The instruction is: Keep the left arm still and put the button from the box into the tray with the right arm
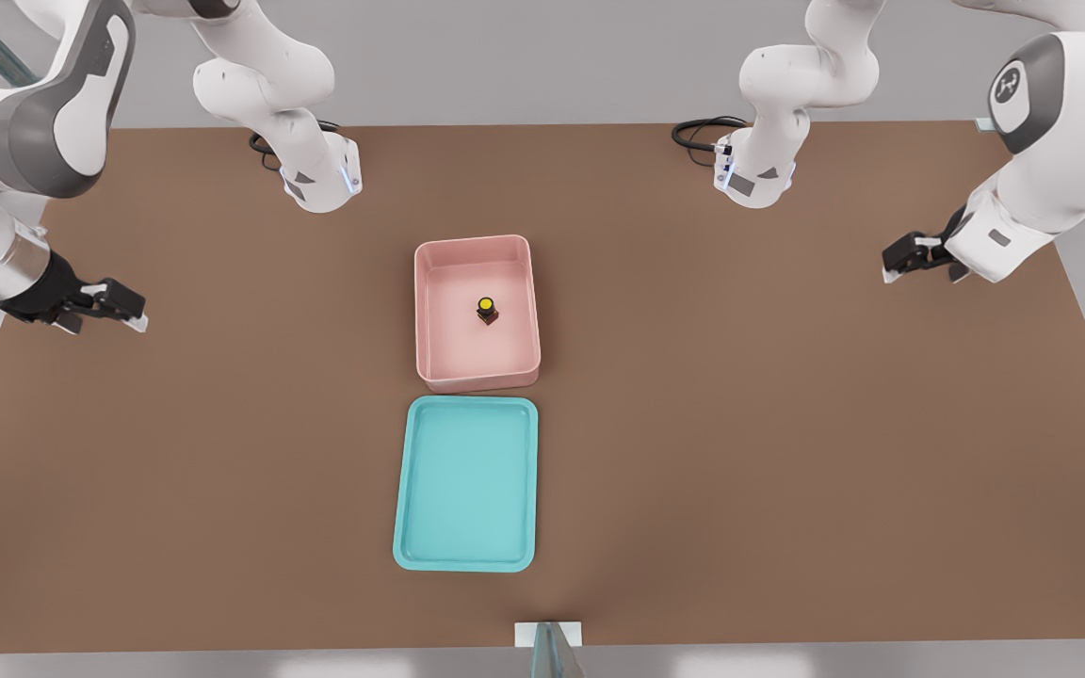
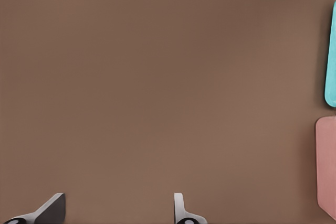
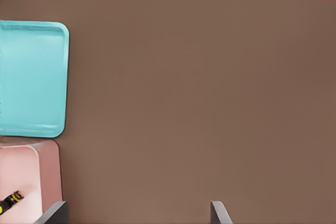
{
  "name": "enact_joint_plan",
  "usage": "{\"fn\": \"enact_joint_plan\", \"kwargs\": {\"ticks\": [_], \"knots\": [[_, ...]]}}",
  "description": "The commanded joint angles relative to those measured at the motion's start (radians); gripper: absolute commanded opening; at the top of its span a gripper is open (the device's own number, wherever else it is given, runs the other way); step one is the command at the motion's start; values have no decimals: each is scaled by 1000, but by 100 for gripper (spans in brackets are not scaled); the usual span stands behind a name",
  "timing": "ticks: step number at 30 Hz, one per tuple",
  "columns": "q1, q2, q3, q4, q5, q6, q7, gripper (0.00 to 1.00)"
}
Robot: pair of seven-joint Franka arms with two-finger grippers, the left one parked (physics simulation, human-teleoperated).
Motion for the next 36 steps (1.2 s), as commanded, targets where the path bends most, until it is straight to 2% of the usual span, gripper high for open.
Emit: {"fn": "enact_joint_plan", "kwargs": {"ticks": [1, 2, 3, 5, 6, 7, 8, 10, 11, 12, 13, 14, 15, 17, 20, 23, 32, 34, 36], "knots": [[-6, 0, -1, 0, 0, 71, -129, 100], [1, -1, 2, 2, 0, 70, -129, 100], [110, 0, 25, 2, -2, 24, -91, 100], [516, 12, 46, 10, -10, 19, 601, 100], [667, 94, 46, 52, -88, 19, 701, 100], [725, 86, 49, 50, -85, 19, 738, 100], [815, 104, 56, 72, -73, 22, 652, 100], [857, 156, 59, 48, 66, 44, 788, 100], [644, 150, 358, -59, -1, 180, 990, 100], [420, 137, 689, -235, -215, 350, 1140, 100], [420, 138, 683, -319, -218, 418, 1152, 100], [431, 127, 662, -452, -224, 599, 1291, 100], [465, 132, 619, -509, -234, 666, 1350, 100], [466, 97, 602, -642, -249, 794, 1364, 100], [527, 138, 487, -745, -249, 999, 1396, 100], [526, 192, 468, -817, -249, 1173, 1396, 100], [518, 229, 468, -826, -352, 1207, 1359, 100], [517, 207, 439, -865, -356, 1208, 1241, 100], [517, 203, 438, -875, -356, 1216, 1230, 100]]}}
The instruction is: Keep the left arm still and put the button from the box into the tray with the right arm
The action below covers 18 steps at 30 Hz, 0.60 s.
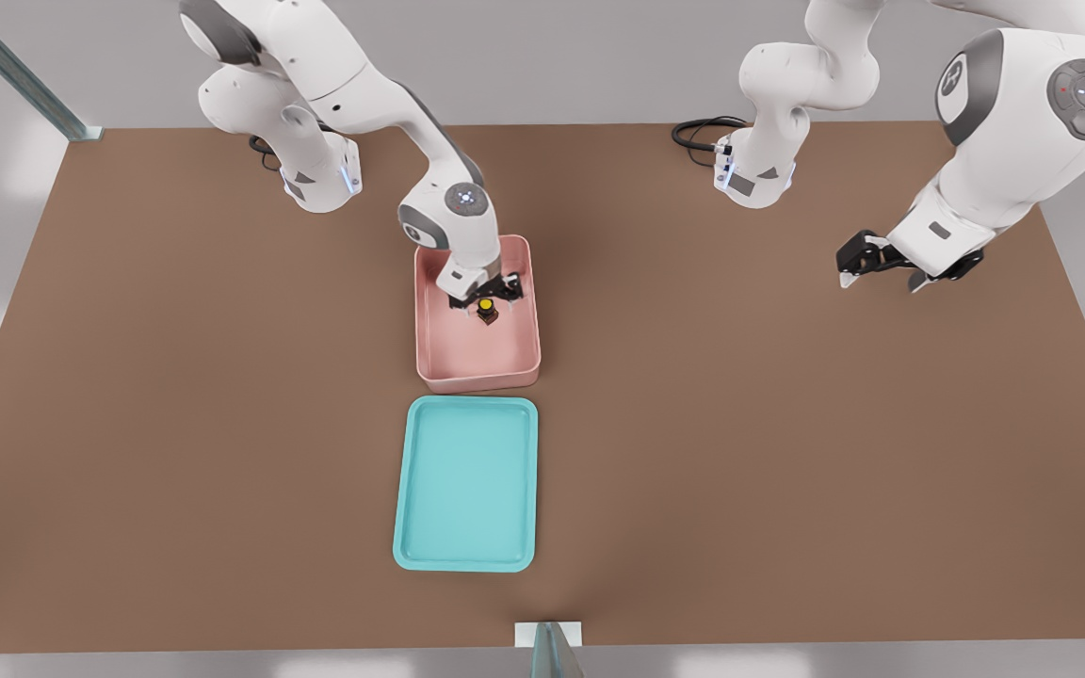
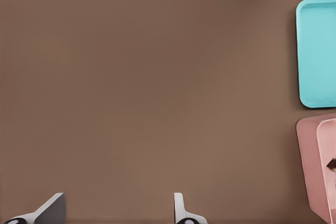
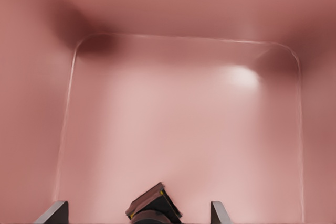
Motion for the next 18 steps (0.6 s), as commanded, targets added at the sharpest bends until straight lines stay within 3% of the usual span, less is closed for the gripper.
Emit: {"fn": "enact_joint_plan", "kwargs": {"ticks": [1, 12, 18], "knots": [[1, -2, -3, -7, -11, 50, 147, 100], [1, 29, -3, -76, -67, 134, 141, 99], [-7, 29, -3, -68, -69, 143, 139, 87]]}}
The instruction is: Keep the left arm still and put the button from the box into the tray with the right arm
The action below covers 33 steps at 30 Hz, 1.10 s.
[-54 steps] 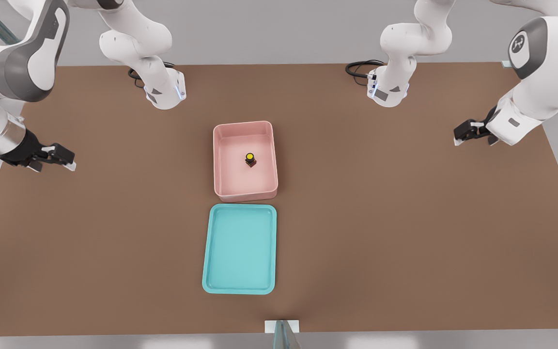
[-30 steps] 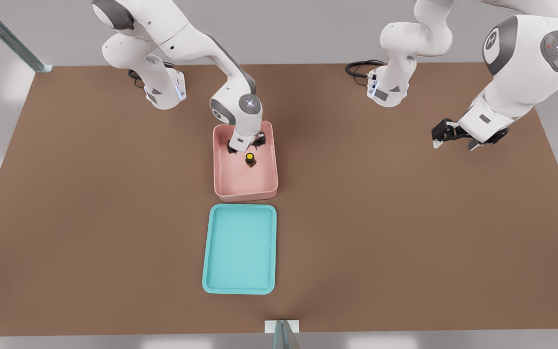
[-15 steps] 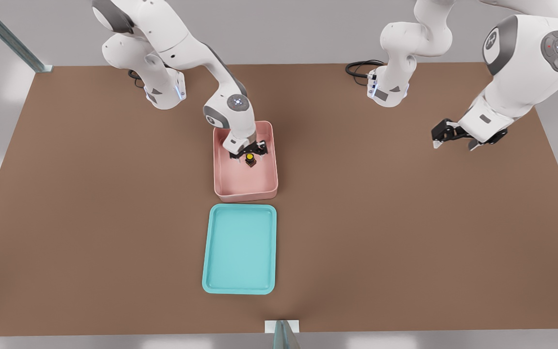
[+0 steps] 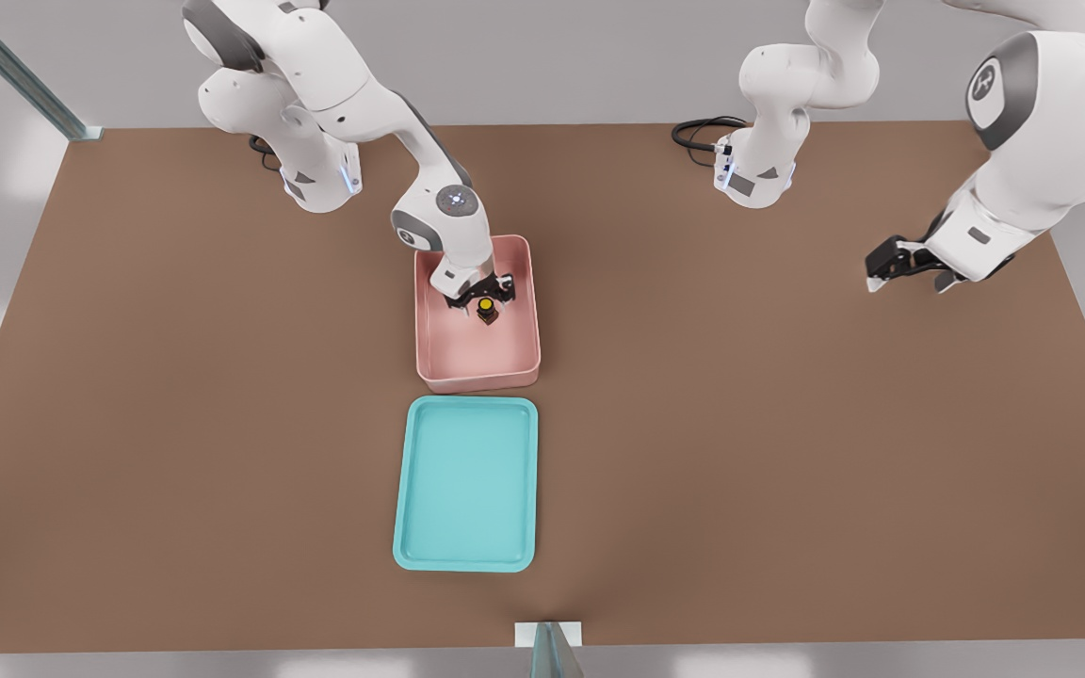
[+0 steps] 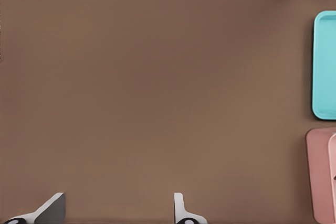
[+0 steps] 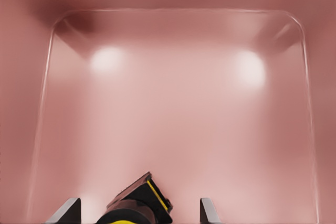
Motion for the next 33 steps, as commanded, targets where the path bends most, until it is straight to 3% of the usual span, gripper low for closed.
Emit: {"fn": "enact_joint_plan", "kwargs": {"ticks": [1, 2, 6, 12, 13, 17, 21, 23, 24, 26, 31, 33], "knots": [[0, 4, 0, -2, -3, 22, 47, 87], [0, 8, 0, -3, -3, 29, 45, 78], [0, 8, 0, -8, -16, 29, 45, 62], [-8, 15, 0, 15, -16, 26, 50, 54], [-8, 23, 0, 15, -16, 28, 47, 49], [-14, 8, 0, 41, -16, 6, 48, 49], [-22, 9, 2, 202, -4, -190, -4, 50], [-22, 8, -9, 271, 203, -265, -206, 50], [-22, 6, -17, 294, 211, -284, -225, 50], [-22, 29, -100, 420, 370, -406, -494, 50], [-39, 418, -274, 990, 522, -574, -879, 50], [-49, 475, -380, 1032, 648, -574, -1143, 50]]}}
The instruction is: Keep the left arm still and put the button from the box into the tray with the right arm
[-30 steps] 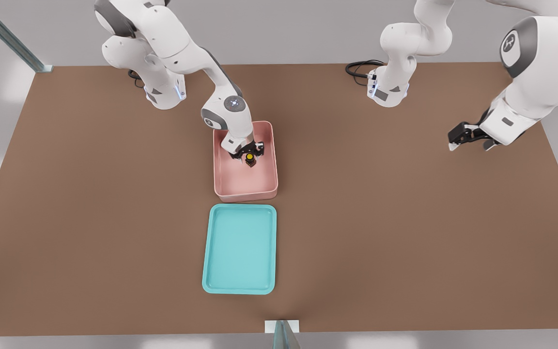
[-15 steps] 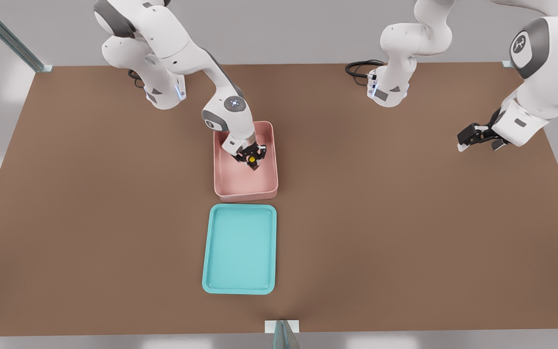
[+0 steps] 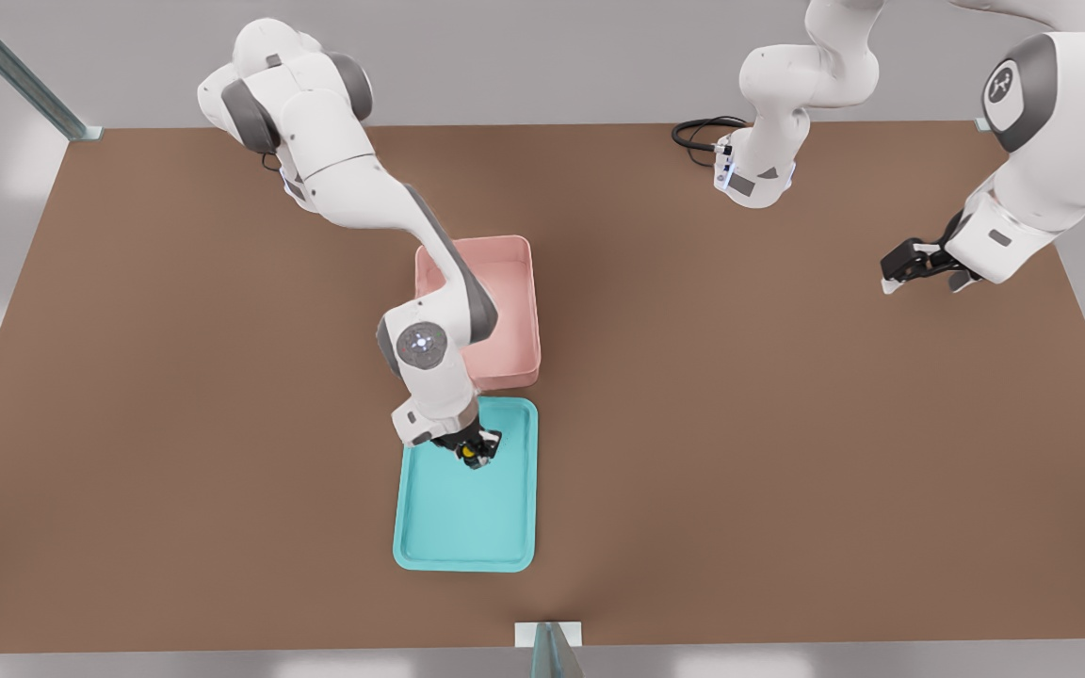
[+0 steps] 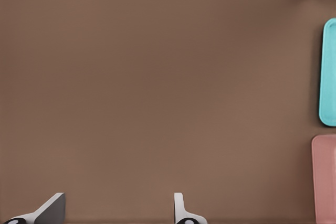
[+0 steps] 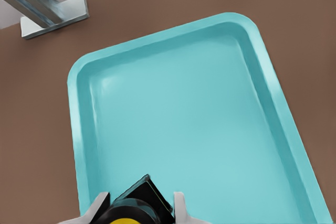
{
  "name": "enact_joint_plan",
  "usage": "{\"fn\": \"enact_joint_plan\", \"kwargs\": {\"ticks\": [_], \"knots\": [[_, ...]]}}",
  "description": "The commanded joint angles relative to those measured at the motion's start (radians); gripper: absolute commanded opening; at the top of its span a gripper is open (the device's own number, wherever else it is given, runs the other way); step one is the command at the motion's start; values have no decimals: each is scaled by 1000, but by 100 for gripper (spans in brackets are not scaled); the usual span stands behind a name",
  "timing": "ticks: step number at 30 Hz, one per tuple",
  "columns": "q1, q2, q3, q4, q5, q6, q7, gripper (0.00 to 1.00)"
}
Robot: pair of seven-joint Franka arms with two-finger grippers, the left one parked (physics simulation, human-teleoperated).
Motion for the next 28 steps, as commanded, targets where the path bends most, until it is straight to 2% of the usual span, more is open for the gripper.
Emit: {"fn": "enact_joint_plan", "kwargs": {"ticks": [1, 3, 4, 8, 9, 10, 11, 12, 14, 16, 17, 18, 19, 20, 21, 22, 28], "knots": [[-3, 48, -56, 48, 148, -125, -867, 50], [-9, 61, -67, 54, 180, -125, -919, 54], [-7, 65, -69, 71, 201, -133, -911, 100], [-10, 48, -78, 137, 214, -266, -874, 100], [-18, -27, -108, 197, 209, -458, -873, 100], [-33, -119, -107, 197, 157, -564, -868, 100], [-44, -199, -104, 189, 65, -651, -858, 100], [-53, -231, -104, 186, 33, -665, -859, 100], [-49, -337, -107, 181, -6, -843, -784, 100], [-113, -576, -121, -28, -105, -904, -799, 100], [-174, -587, -125, -23, -98, -906, -1049, 100], [-233, -622, -130, 5, -128, -898, -1059, 100], [-224, -625, -125, 28, -200, -890, -1048, 100], [-237, -631, -124, 22, -197, -884, -1045, 100], [-511, -631, 121, 27, -190, -860, -1045, 100], [-566, -631, 198, 27, -193, -861, -1046, 100], [-573, -624, 200, 34, -200, -851, -1048, 100]]}}
